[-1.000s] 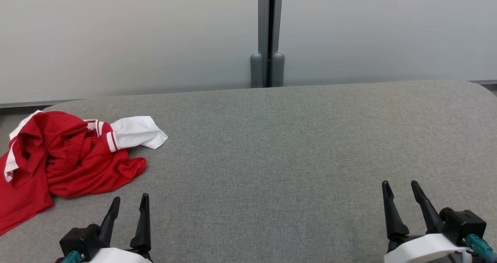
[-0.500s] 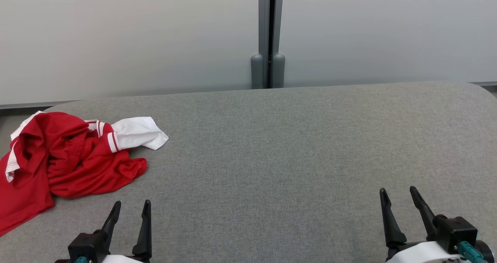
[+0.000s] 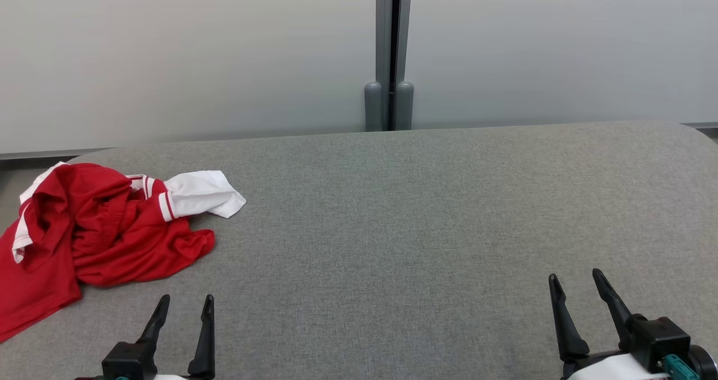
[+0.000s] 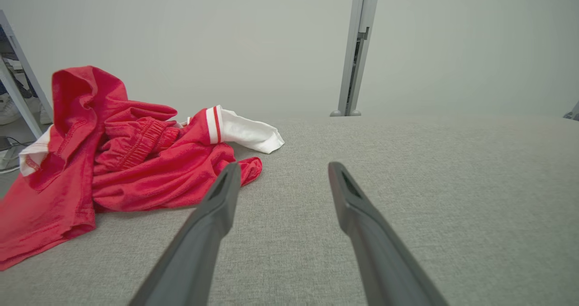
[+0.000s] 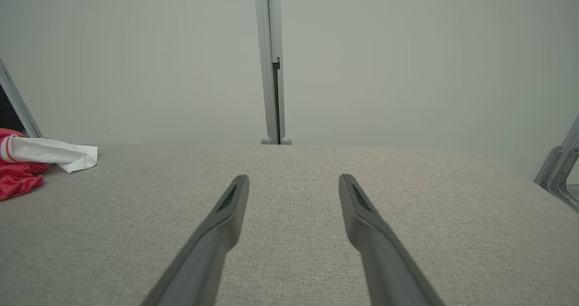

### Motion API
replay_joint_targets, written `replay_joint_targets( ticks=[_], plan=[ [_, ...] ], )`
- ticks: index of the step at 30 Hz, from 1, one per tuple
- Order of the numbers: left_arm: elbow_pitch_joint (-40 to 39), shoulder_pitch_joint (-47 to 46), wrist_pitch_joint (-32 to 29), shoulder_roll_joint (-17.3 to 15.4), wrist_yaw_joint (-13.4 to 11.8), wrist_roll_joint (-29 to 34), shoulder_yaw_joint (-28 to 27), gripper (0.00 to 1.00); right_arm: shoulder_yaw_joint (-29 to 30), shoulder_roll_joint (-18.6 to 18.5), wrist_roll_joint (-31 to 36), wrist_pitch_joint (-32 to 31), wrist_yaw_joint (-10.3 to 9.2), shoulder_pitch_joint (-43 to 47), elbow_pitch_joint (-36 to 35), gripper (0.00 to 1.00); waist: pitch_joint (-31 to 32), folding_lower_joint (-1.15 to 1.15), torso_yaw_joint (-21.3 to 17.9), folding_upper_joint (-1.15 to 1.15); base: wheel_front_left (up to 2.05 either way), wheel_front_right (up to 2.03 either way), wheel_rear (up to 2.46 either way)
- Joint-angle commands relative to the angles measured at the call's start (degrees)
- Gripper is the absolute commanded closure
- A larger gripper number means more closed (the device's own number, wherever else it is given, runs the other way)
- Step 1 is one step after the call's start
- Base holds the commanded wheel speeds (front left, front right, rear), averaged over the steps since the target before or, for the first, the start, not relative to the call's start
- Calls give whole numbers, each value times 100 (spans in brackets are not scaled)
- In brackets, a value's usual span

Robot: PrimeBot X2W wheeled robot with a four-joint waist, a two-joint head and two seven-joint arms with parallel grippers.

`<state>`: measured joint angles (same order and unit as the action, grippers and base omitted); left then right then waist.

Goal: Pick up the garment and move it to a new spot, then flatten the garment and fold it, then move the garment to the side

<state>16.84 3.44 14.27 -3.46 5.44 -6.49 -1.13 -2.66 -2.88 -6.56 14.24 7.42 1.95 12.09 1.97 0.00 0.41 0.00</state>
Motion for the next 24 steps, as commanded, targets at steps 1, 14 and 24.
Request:
replay_joint_targets(
  ticks=[1, 14, 24],
  plan=[
    [2, 66, 55, -25, 13, 82, -22, 0, 12, -23, 56, 59, 12, 59, -11, 0, 3, 0, 2, 0, 0, 0, 0],
    [79, 59, 102, 18, 47, 220, -136, 0, 91, -14, 143, 110, 12, 73, 57, 0, 17, 0, -2, 0, 0, 0, 0],
    [91, 52, 102, 33, 68, 244, -174, 0, 140, -12, 151, 110, 11, 83, 65, 0, 6, 0, -23, 0, 0, 0, 0]
  ],
)
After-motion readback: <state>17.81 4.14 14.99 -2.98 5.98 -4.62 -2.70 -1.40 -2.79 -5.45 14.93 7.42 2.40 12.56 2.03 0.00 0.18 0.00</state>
